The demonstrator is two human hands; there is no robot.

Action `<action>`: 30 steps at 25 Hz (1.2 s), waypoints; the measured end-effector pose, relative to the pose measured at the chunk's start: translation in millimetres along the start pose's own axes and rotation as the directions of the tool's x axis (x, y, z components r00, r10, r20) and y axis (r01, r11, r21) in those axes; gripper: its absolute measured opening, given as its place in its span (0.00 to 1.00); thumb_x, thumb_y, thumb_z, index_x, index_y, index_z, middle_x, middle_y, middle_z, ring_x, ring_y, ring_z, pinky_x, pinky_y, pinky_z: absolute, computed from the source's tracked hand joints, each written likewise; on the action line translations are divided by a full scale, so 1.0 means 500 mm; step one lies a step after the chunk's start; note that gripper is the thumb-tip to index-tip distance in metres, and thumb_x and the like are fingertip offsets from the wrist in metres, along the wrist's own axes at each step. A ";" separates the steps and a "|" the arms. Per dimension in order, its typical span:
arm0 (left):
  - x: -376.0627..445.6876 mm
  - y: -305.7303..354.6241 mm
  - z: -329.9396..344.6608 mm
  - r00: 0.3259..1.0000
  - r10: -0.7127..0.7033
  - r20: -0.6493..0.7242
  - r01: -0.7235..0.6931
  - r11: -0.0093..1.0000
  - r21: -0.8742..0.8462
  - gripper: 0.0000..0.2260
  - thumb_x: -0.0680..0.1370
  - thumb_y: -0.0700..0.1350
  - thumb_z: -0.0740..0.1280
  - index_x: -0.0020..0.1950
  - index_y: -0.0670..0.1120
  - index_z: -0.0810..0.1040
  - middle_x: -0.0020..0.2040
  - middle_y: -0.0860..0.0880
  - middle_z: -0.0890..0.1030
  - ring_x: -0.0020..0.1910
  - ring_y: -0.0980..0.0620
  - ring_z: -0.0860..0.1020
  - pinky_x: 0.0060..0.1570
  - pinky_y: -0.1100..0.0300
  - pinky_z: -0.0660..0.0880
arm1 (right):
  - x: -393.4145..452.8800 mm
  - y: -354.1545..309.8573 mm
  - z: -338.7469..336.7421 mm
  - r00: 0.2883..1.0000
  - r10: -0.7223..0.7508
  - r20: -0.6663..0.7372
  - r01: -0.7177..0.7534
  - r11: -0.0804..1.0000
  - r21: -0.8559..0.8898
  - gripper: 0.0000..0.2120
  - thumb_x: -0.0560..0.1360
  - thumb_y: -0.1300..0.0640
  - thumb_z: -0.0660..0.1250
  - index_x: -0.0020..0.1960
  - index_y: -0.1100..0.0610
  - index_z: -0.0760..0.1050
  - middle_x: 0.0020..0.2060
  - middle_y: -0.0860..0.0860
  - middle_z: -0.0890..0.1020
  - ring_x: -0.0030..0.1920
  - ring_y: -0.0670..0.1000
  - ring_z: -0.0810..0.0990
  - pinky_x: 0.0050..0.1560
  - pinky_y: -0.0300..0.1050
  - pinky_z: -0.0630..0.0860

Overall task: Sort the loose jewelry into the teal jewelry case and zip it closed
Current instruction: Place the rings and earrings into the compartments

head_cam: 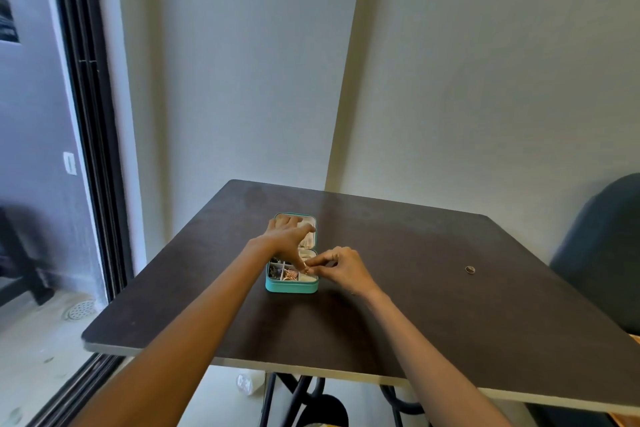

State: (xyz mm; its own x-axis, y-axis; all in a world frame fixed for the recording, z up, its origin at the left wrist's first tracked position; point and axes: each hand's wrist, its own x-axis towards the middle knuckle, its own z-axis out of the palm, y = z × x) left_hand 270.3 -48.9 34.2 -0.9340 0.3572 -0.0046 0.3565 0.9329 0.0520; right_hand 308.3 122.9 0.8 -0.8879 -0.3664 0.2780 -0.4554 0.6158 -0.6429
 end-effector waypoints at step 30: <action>-0.029 -0.012 0.029 0.986 -0.100 -0.135 0.080 0.986 -0.143 0.41 0.69 0.58 0.72 0.75 0.53 0.54 0.75 0.46 0.55 0.75 0.44 0.52 0.73 0.40 0.45 | -0.007 0.005 -0.004 0.996 -0.085 0.034 0.091 0.950 -0.297 0.11 0.71 0.49 0.72 0.50 0.52 0.83 0.49 0.47 0.77 0.52 0.45 0.68 0.48 0.42 0.70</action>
State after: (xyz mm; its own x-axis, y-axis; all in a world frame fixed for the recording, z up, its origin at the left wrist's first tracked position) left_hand 282.2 -58.9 19.6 -0.9593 0.2528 0.1255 0.2736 0.9421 0.1939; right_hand 310.0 126.9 -0.1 -0.8433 -0.4409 0.3072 -0.5330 0.7591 -0.3736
